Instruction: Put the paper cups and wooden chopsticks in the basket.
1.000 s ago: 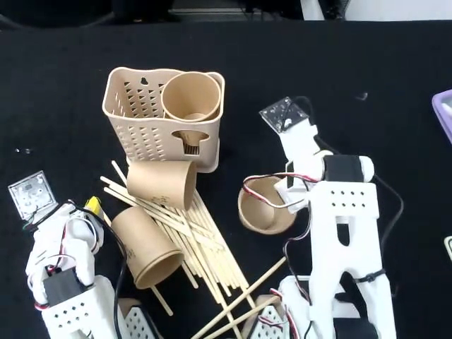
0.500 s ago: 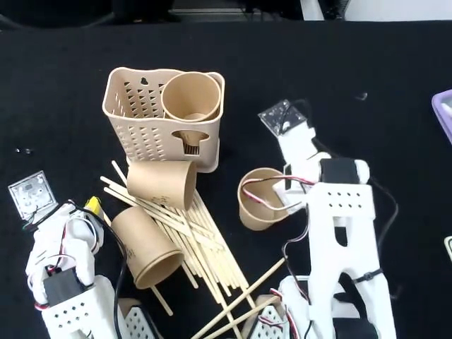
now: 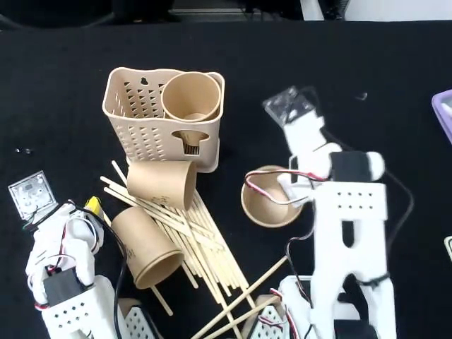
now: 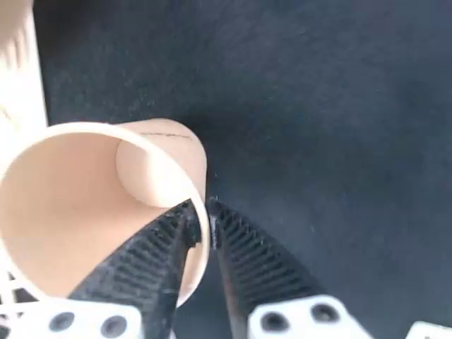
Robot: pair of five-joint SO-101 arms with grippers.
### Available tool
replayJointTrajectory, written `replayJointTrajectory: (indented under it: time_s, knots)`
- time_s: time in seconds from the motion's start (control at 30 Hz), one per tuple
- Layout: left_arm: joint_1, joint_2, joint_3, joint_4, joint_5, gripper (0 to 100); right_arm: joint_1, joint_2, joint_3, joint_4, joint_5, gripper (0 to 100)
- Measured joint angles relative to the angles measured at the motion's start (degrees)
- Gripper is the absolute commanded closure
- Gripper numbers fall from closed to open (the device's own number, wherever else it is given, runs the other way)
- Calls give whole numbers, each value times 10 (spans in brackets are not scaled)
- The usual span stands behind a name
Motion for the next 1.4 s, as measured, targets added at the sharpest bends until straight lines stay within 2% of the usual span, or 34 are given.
replayJointTrajectory:
  time_s: [0.1, 0.2, 0.4, 0.57, 0.93, 1.4]
  knots:
    - [0, 0, 0, 0, 0, 759, 1, -26, -118, 62, -33, 988]
    - [0, 0, 0, 0, 0, 759, -18, -32, -241, 76, -69, 988]
    - [0, 0, 0, 0, 0, 759, -135, 11, -443, 69, -157, 988]
    - [0, 0, 0, 0, 0, 759, -202, 99, -557, 16, -205, 988]
    - [0, 0, 0, 0, 0, 759, -215, 286, -589, -14, -211, 988]
    - [0, 0, 0, 0, 0, 759, -215, 310, -645, -40, -211, 988]
